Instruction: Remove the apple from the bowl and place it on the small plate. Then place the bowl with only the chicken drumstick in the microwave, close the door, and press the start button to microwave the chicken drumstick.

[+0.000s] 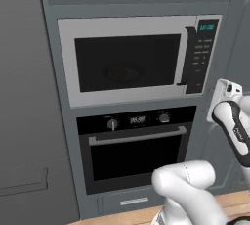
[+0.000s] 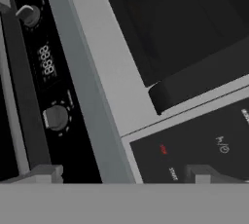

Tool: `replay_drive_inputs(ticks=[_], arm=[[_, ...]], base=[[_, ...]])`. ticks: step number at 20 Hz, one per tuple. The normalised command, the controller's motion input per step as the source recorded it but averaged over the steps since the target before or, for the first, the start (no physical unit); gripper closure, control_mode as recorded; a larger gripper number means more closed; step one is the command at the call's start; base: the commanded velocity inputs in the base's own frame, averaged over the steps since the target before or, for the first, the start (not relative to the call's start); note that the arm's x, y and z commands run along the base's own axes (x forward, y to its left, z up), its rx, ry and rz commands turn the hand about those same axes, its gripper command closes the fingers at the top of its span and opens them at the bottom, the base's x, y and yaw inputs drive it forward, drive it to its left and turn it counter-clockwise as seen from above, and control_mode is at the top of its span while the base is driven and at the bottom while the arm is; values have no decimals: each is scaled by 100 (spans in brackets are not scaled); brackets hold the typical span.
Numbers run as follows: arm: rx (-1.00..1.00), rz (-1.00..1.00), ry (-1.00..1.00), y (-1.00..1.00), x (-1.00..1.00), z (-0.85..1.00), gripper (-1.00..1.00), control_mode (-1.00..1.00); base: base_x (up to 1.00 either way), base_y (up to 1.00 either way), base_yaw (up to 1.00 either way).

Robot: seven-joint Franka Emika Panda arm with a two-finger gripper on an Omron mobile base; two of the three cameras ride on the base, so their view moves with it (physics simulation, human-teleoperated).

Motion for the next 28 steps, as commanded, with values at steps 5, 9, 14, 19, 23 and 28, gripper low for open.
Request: replay_drive_inputs(ticks=[5,9,14,19,23,28], arm=[[12,5,-1,-24,46,-4,-100,-100],[9,5,0,-11,53,-4,-100,-100],[3,2,0,0,58,-21,-100,-100],[5,3,0,-20,29,-21,-100,-100],[5,2,0,-17,31,-16,-100,-100],[4,2,0,-3,37,-17,-100,-100]], base=[[0,0,0],[0,0,0],[0,0,0],[0,0,0],[0,0,0],[0,0,0]])
